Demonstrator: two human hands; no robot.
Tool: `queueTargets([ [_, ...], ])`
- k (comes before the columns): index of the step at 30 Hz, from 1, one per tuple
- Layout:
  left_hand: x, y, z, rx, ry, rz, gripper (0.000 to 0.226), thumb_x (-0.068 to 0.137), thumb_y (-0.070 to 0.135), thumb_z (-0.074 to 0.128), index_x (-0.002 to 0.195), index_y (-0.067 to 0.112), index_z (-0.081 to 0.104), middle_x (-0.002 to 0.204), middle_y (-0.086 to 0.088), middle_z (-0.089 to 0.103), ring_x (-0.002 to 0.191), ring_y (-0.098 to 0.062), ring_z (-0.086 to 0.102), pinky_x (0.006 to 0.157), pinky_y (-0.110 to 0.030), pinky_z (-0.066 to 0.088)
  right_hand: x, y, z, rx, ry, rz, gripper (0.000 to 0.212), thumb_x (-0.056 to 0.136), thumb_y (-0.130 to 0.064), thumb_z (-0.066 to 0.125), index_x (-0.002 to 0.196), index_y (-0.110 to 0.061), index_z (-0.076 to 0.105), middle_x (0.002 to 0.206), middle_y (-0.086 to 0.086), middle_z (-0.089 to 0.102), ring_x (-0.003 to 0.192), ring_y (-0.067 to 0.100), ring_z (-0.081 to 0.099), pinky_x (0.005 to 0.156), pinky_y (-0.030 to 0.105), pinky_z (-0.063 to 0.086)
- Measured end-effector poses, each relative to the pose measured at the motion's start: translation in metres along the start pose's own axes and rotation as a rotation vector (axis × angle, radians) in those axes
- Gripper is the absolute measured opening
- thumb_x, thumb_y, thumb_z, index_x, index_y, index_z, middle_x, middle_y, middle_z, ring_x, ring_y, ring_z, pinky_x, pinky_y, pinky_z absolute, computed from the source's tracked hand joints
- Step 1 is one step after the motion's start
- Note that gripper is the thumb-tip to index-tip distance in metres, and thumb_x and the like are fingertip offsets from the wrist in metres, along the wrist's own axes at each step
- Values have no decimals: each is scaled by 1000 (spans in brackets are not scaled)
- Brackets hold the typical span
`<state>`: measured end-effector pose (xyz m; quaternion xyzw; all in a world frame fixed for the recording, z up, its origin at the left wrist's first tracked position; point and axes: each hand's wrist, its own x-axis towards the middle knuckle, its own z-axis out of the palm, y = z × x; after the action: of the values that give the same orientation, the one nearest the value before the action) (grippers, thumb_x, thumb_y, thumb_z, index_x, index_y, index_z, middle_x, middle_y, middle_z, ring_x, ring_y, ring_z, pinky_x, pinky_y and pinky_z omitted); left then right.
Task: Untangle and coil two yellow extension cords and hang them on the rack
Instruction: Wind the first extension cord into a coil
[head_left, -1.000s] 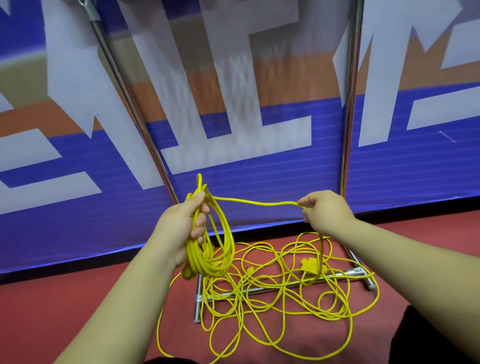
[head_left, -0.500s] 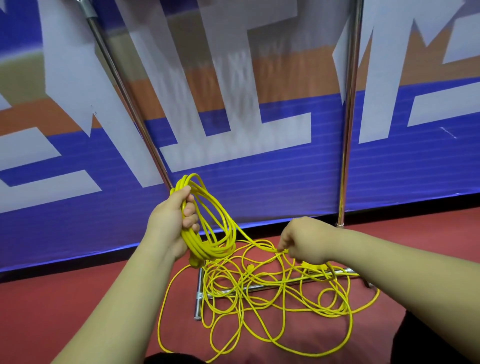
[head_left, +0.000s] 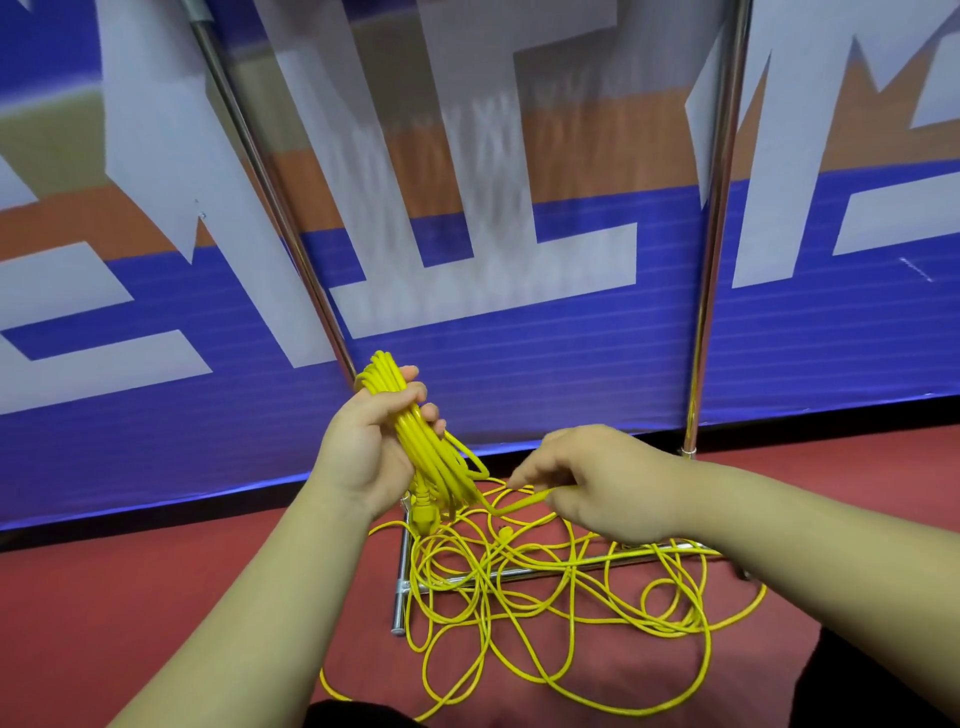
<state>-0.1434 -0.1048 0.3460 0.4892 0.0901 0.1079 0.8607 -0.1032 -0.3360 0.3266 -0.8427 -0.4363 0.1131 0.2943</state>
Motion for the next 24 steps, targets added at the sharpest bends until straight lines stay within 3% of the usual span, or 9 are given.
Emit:
queueTargets([
  [7,-9,-14,12,200,-127,23,36,81,4,61,114,6,48,74,-10,59,63,-24,64,59,-38,58,-2,-12,-13,264,149,-77,39,84,-1,72,110,-30,72,98,-8,75,91,-1,69,78,7,47],
  [12,-12,-28,22,448,-166,28,45,76,13,65,116,0,49,77,-10,68,66,-25,68,61,-37,60,-5,-14,-26,305,171,-151,32,85,2,71,109,-19,73,101,-6,77,97,3,71,88,24,56],
  [17,-13,-39,30,383,-212,-72,26,88,1,60,112,-3,49,77,-16,69,70,-35,71,66,-42,61,-10,-16,-37,333,297,-184,27,82,7,72,94,-17,72,87,-7,77,81,1,72,72,10,50],
  [20,-16,-43,35,342,-237,-155,45,81,11,61,119,-11,48,85,-25,68,71,-38,72,69,-43,60,-11,-15,-40,238,391,-196,27,78,2,77,89,-22,73,81,-15,72,79,-5,68,70,6,46],
  [24,-20,-42,41,282,-326,-223,31,82,13,59,110,4,51,78,-21,66,64,-35,70,68,-45,58,-10,-7,-46,174,477,-177,22,74,-11,85,87,-22,72,77,-17,68,76,-4,65,67,6,45],
])
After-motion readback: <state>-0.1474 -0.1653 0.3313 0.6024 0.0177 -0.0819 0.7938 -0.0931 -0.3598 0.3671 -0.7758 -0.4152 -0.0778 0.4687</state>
